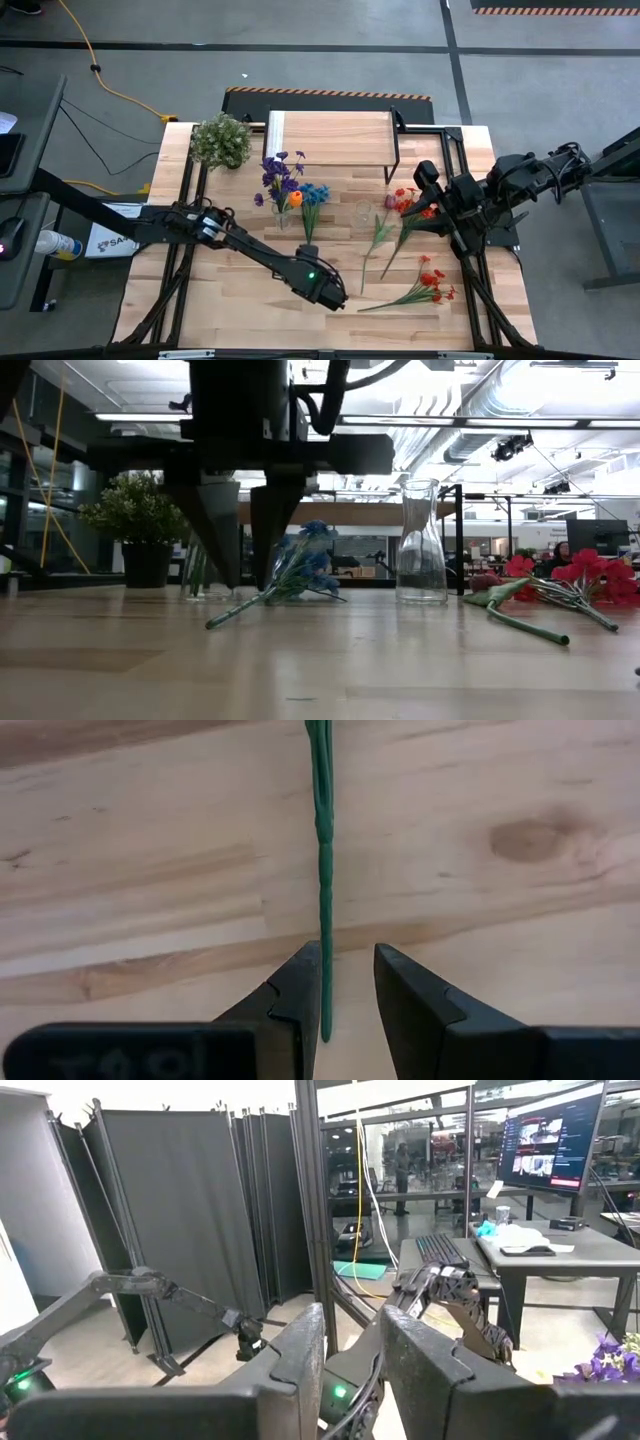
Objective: Pick and place flowers into a vace then onto a shelf
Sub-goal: Put the blue flowers into the left transparent vase
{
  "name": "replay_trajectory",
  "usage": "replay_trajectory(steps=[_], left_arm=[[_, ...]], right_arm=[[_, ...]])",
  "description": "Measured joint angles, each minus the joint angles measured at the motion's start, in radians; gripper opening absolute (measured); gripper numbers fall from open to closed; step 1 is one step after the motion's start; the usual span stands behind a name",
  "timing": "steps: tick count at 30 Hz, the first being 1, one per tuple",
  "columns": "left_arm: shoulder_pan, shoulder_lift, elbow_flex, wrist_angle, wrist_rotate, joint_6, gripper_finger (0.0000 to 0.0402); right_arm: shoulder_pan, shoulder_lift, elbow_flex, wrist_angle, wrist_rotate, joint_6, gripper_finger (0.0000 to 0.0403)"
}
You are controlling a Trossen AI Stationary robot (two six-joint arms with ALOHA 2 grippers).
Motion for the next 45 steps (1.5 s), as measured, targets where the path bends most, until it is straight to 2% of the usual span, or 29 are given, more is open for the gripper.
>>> replay_trajectory(steps=[7,11,13,29,33,37,42,45], left_arm=[[0.036,0.006,0.000,-0.012,-0.009,0.006,0.0129],[0.050,0.025,0.002,-0.006,0.027,0.038,0.0129],[0.051,0.035,-0.001,-0.018,0.055,0.039,0.0129],[0.049,0.061,-0.002,0.000,0.042,0.054,0.0129],[0.050,0.061,-0.002,0.001,0.068,0.048,0.0126],[0.051,0.061,-0.002,0.008,0.083,0.022,0.0098],[0.051,0.062,-0.002,0.018,0.092,0.022,0.0033],[0.051,0.062,-0.002,0.021,0.095,0.024,0.0031]], right_arm=[[0.000,0.000,0.000,0.000,0.000,0.000,0.0094],[0.000,0.000,0.000,0.000,0.000,0.000,0.0094],[0.000,0.000,0.000,-0.001,0.000,0.000,0.0094],[0.000,0.000,0.000,-0.009,0.000,0.000,0.0094],[0.000,0.000,0.000,-0.009,0.000,0.000,0.0094],[0.000,0.000,0.000,-0.009,0.000,0.000,0.0094],[0.000,0.000,0.000,-0.009,0.000,0.007,0.0094],[0.000,0.000,0.000,-0.010,0.000,0.021,0.0094]])
